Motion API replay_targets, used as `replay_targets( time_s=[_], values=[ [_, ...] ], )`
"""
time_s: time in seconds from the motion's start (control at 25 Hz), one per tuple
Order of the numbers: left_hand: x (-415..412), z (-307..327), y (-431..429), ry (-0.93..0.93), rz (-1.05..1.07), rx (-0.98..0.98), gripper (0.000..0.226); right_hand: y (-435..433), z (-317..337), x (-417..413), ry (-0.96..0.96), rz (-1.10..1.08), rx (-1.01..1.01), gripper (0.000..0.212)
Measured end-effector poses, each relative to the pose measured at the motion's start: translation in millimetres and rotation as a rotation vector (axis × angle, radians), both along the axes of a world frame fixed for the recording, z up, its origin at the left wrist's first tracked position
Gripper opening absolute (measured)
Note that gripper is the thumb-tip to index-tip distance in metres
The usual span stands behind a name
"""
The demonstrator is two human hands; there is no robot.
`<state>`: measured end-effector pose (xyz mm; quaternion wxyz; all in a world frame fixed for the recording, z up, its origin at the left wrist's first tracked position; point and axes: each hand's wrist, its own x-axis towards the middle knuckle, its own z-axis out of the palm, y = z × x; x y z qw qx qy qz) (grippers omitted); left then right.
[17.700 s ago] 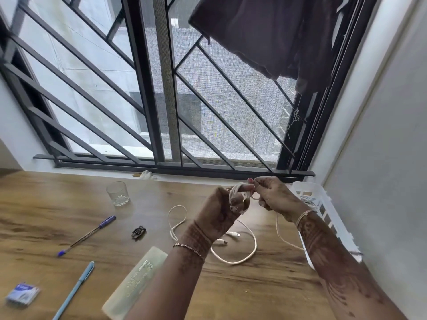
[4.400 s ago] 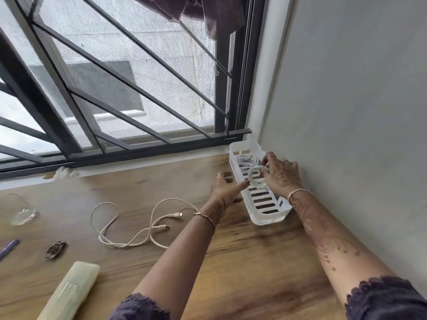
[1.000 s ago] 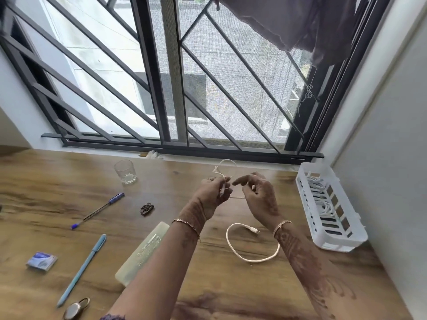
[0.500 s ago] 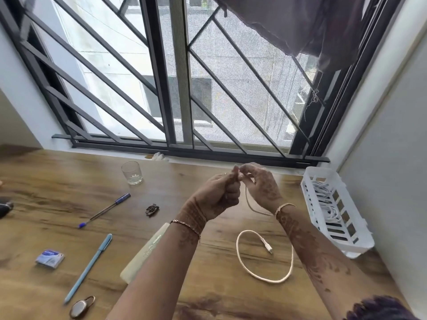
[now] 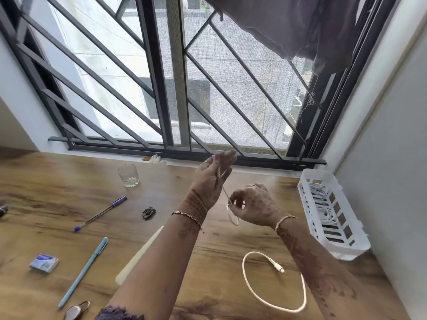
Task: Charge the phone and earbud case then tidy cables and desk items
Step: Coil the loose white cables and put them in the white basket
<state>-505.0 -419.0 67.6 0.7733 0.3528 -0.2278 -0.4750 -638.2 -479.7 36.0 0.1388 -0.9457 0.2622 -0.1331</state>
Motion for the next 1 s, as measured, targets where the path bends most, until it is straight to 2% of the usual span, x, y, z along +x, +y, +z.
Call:
replay_targets(
  time_s=[0.16,0.24,0.36,0.44,0.52,0.6,0.76,0.88,1.0],
  values=[
    [-1,-17,-8,-0.196,0.024,0.087,0.020,5,18,-4,0.071,-0.020,0.085,0.019],
    [-2,-28,-8,-0.406,0.066,0.115,0.018,1,25,-6,0.097,-0.014,0.283,0.028],
    [-2,-41,-6,-0.786,0.044,0.216,0.022,-3,27,-11,-0.135,-0.052,0.685,0.031],
    [2,-47,-6,-0.977,0.003,0.299,0.028,-3,29,-15,-0.280,-0.100,0.837,0.028],
    [6,-50,-5,-1.094,-0.055,0.361,0.031,-3,33,-17,-0.361,-0.147,0.891,0.022],
    [5,-49,-1,-1.042,-0.138,0.405,0.030,-6,37,-16,-0.403,-0.170,0.951,0.017],
    [0,-37,6,-0.718,-0.228,0.421,0.031,-14,44,-18,-0.574,-0.153,1.259,0.023],
    [2,-33,8,-0.655,-0.206,0.438,0.033,-15,53,-20,-0.665,-0.182,1.504,0.023],
    [0,-27,11,-0.658,-0.225,0.452,0.040,-23,56,-17,-0.765,-0.267,1.609,0.016]
  ],
)
